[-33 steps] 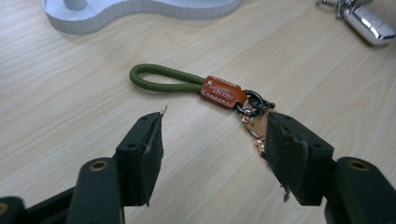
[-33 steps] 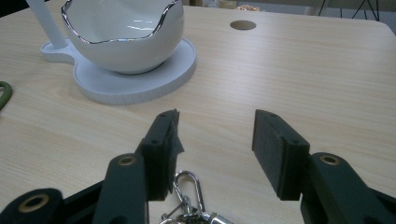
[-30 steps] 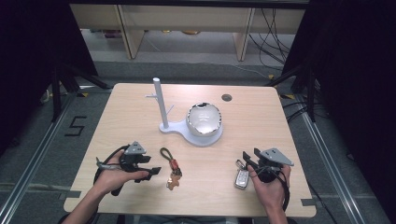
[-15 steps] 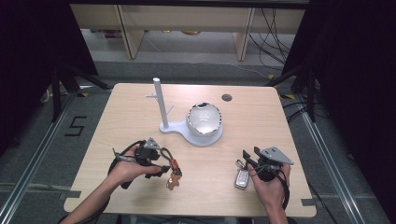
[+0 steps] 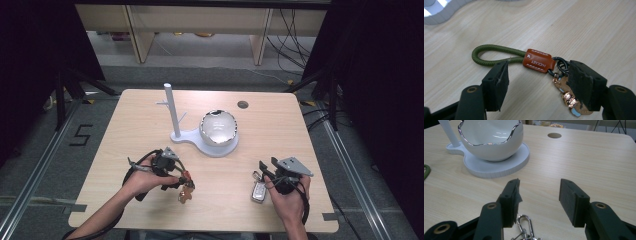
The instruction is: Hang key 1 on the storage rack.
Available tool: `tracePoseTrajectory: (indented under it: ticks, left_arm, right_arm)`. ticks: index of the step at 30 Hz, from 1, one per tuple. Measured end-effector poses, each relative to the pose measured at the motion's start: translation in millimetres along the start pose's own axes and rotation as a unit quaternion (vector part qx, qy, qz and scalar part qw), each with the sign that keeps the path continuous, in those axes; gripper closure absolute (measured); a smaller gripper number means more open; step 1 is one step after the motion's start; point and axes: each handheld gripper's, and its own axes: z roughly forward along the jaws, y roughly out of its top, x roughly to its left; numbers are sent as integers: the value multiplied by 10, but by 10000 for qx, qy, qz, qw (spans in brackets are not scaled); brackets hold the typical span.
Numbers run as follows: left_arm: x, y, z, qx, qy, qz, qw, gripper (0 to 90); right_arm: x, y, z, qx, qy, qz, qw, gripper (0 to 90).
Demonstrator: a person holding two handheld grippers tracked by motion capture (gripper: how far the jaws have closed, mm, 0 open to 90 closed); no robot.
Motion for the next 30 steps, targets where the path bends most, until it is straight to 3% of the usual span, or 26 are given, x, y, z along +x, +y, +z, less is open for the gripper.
tracePoseTrajectory:
  ticks: [5, 7, 8, 9, 10, 11, 14, 15, 17, 20, 21, 22, 30]
  left_arm:
    - [-47, 35, 32, 46, 32, -106, 9999, 331]
    - [-68, 49, 45, 101, 28, -135, 9999, 332]
    - [-79, 55, 55, 129, 25, -173, 9998, 333]
    - [-75, 66, 53, 243, 13, -87, 9997, 334]
    - [-96, 69, 76, 175, 38, -161, 9997, 335]
    - [-107, 80, 82, 234, 43, -162, 9996, 336]
    - [-144, 96, 136, 181, 92, -223, 9995, 336]
    - [-146, 105, 136, 296, 73, -183, 9994, 336]
    - [-151, 109, 156, 277, 132, -189, 9994, 337]
    - [-126, 103, 154, 291, 191, -248, 9991, 340]
    - [-113, 103, 147, 310, 198, -267, 9990, 342]
    - [-102, 103, 147, 297, 229, -301, 9988, 344]
    - [-36, 122, 229, 315, 374, -497, 9976, 374]
  right_arm:
    - [8, 5, -3, 42, -37, 1, 10000, 512]
    - [42, 2, -16, 130, -67, 196, 9997, 512]
    - [32, 3, -11, 98, -43, 131, 9999, 512]
    - [26, 5, -7, 69, -30, 104, 9999, 512]
    - [21, 5, -7, 74, -44, 63, 9999, 512]
    - [48, 5, -17, 144, -62, 215, 9996, 512]
    - [42, 1, 3, 54, -23, 158, 9999, 511]
    - [42, 0, 3, 54, -22, 157, 9999, 512]
    - [41, -1, 4, 55, -21, 175, 9998, 511]
    - [23, 6, -9, 85, -60, 103, 9999, 511]
    - [36, 5, -16, 120, -57, 195, 9997, 512]
    - [6, 7, 0, 53, -19, 6, 10000, 511]
    - [15, 8, 6, 87, -33, -13, 10000, 511]
